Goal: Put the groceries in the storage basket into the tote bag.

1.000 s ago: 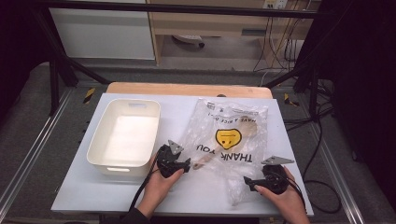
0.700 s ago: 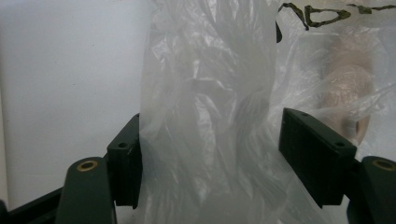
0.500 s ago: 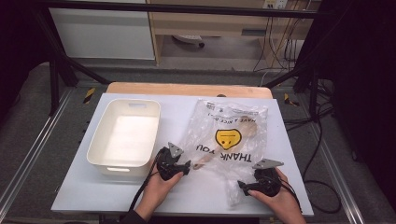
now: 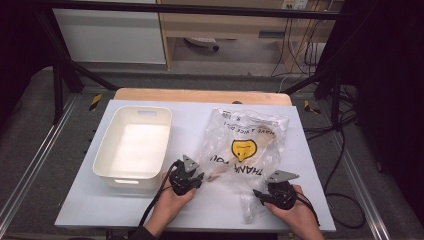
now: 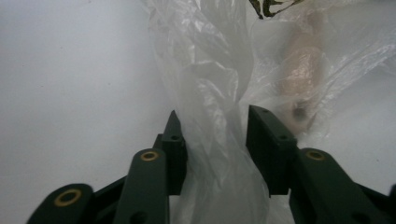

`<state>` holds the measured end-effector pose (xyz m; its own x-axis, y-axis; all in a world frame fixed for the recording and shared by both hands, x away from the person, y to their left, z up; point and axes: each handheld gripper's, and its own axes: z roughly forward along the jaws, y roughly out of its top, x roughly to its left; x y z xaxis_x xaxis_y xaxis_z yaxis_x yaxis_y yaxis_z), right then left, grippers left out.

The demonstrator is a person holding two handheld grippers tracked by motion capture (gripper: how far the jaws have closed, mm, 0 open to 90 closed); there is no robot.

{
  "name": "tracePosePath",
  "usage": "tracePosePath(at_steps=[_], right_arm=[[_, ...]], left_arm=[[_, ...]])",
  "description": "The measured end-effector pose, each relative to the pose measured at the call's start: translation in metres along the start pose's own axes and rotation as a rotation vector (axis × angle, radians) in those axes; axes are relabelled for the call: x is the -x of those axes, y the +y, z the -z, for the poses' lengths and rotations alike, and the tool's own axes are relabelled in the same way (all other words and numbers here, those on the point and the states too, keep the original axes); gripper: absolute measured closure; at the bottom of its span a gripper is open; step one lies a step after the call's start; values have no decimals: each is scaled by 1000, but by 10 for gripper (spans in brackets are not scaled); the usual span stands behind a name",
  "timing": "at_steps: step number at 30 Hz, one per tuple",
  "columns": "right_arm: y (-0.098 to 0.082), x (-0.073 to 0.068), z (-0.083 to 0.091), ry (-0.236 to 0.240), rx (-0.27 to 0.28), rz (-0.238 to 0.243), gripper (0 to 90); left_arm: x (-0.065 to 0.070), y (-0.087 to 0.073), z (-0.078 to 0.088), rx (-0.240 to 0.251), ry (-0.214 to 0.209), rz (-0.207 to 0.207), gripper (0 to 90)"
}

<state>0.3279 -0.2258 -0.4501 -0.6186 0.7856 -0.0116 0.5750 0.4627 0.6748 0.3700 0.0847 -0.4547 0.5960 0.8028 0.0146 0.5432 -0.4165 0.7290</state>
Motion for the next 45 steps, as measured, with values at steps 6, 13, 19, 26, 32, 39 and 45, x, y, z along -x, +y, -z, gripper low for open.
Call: tracePosePath(at_steps=[6, 13, 19, 26, 32, 39, 45], right_arm=[[3, -2, -1, 19, -8, 26, 692], [6, -2, -3, 23, -8, 44, 838], [8, -2, -4, 26, -11, 49, 892], [10, 0, 0, 40, 18, 37, 898], [10, 2, 2, 42, 28, 39, 899], [12, 2, 5, 46, 49, 32, 900], [13, 3, 6, 52, 59, 28, 900]], left_arm=[[-1, 0, 0, 1, -11, 0, 672], [-3, -1, 0, 8, -18, -1, 752], [-3, -1, 1, 15, -83, 16, 886], [-1, 3, 5, 26, -121, 21, 897], [-4, 8, 7, 40, -130, 31, 897], [-5, 16, 14, 57, -142, 27, 899], [-5, 20, 16, 63, -148, 22, 899]])
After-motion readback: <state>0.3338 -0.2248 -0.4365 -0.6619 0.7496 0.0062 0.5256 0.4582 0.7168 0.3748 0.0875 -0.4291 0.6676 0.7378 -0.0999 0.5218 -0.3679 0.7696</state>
